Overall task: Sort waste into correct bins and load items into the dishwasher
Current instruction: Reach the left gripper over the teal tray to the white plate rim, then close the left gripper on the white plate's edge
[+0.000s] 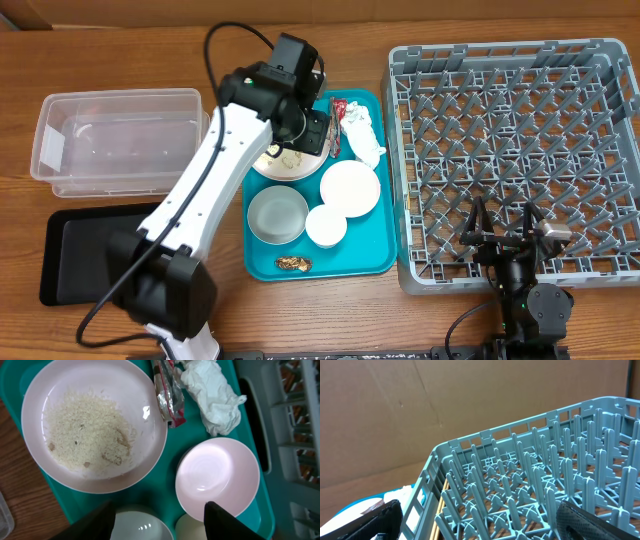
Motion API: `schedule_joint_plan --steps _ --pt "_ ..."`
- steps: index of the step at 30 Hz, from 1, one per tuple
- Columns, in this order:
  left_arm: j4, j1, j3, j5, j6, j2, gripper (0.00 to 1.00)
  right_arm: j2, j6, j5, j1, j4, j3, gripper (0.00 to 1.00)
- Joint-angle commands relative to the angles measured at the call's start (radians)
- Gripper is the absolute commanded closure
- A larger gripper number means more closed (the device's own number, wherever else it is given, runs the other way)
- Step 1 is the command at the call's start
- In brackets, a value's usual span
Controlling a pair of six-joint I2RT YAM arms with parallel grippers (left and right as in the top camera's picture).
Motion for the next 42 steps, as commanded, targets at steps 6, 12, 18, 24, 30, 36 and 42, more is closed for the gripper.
schedule_joint_plan --steps 6,12,18,24,30,36,42 --pt "-0.003 -0.053 0.022 -0.109 -0.061 0.145 0.5 -0.009 -0.003 -0.006 -0.003 0.005 -0.011 0.0" --pt "-0.012 -0.056 0.022 -0.11 -0.066 0.234 0.5 -0.009 -0.003 -0.006 -0.003 0.005 -0.011 0.0" --pt "-0.011 -0.054 0.022 -0.116 -0.055 0.278 0.5 -0.009 -0.003 -0.006 -0.003 0.005 -0.011 0.0" --pt "0.003 -0.053 0.007 -0.132 -0.055 0.286 0.48 -0.009 -0.003 -0.006 -0.003 0.005 -0.011 0.0" --pt "0.046 -0.053 -0.023 -0.162 -0.029 0.288 0.5 -0.009 -0.003 -0.006 -0.003 0.005 -0.011 0.0" --pt "0.099 -0.052 -0.055 -0.162 -0.013 0.288 0.51 -0.009 -0.003 -0.006 -0.003 0.005 -0.011 0.0" --pt "0.113 -0.056 -0.078 -0.126 0.039 0.288 0.51 -0.009 -0.003 -0.006 -0.003 0.005 -0.011 0.0"
